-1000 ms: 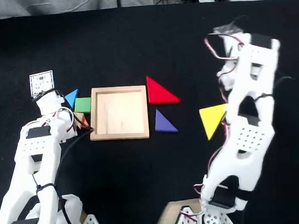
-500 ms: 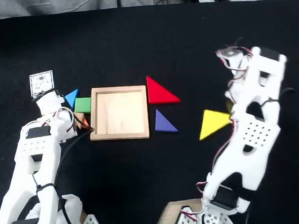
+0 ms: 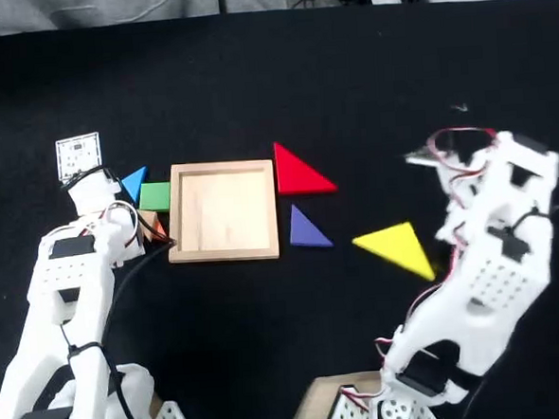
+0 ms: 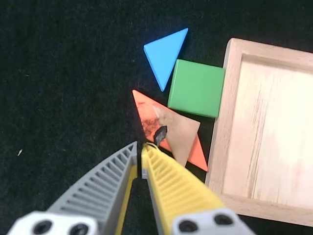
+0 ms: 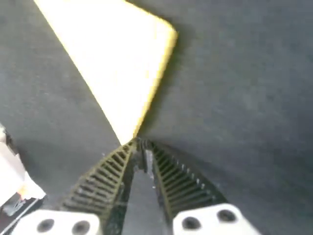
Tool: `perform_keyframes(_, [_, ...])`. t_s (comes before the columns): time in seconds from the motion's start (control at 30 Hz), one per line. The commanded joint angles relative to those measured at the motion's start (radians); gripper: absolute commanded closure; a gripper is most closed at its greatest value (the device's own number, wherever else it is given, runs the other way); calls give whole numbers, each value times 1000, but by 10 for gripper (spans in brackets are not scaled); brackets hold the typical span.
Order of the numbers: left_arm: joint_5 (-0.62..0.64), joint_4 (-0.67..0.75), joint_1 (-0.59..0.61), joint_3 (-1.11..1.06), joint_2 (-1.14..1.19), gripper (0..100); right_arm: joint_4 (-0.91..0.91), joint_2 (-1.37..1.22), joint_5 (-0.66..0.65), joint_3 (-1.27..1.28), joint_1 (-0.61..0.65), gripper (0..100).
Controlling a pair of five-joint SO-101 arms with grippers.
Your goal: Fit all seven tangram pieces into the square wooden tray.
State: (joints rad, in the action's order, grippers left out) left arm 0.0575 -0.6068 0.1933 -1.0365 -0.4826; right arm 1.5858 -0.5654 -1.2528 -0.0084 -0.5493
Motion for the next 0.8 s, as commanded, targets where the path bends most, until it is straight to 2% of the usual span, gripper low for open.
perform_keyframes(0.0, [5,15,2,5,-2,970,-187,344,32,286,92,987])
perform_keyframes(0.1, [5,15,2,5,-2,970,-256,558,110,369,94,987])
perform_keyframes(0.2, [5,15,2,5,-3,970,-259,739,123,440,101,987])
perform_keyframes(0.33, [5,15,2,5,-5,970,-264,874,120,572,192,973])
perform_keyframes(0.47, [5,15,2,5,2,970,-272,883,107,659,278,792])
perform_keyframes(0.57, [5,15,2,5,2,970,-282,883,38,697,328,678])
perform_keyframes(0.77, [5,15,2,5,2,970,-374,877,25,714,350,670])
